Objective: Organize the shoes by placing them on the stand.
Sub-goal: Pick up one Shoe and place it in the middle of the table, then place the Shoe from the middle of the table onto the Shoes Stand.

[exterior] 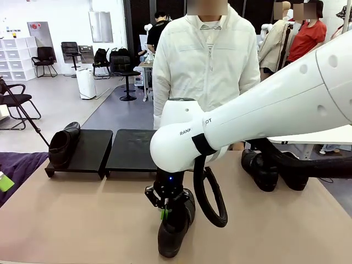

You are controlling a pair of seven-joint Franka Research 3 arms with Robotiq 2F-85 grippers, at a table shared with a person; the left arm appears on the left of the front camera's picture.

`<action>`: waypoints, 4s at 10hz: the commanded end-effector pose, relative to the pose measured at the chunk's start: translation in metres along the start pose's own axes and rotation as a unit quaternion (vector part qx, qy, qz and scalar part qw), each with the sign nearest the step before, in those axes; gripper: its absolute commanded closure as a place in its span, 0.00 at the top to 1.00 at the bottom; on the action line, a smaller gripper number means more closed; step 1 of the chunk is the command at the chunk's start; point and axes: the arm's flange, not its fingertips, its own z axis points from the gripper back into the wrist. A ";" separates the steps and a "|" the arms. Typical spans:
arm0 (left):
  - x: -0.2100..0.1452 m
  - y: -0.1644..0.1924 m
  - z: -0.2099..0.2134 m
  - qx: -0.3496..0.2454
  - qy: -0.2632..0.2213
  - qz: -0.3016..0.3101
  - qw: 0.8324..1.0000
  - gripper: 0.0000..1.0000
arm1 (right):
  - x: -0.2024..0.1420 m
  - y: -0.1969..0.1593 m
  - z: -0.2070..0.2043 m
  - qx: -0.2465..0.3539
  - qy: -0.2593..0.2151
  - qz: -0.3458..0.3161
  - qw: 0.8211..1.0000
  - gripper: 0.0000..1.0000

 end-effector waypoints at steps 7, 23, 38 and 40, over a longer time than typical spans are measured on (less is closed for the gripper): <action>-0.002 0.003 0.002 0.000 0.004 -0.011 1.000 1.00 | 0.003 0.005 -0.010 -0.066 -0.029 0.130 0.989 0.57; -0.002 0.003 0.002 0.000 0.004 -0.011 1.000 1.00 | -0.048 -0.415 0.217 0.385 0.002 0.150 0.911 1.00; 0.000 0.000 0.000 0.000 0.000 0.000 1.000 1.00 | -0.044 -0.424 0.233 0.355 0.043 0.147 0.922 1.00; 0.068 -0.083 -0.066 0.037 0.087 0.013 0.995 1.00 | -0.044 -0.424 0.233 0.355 0.043 0.147 0.922 1.00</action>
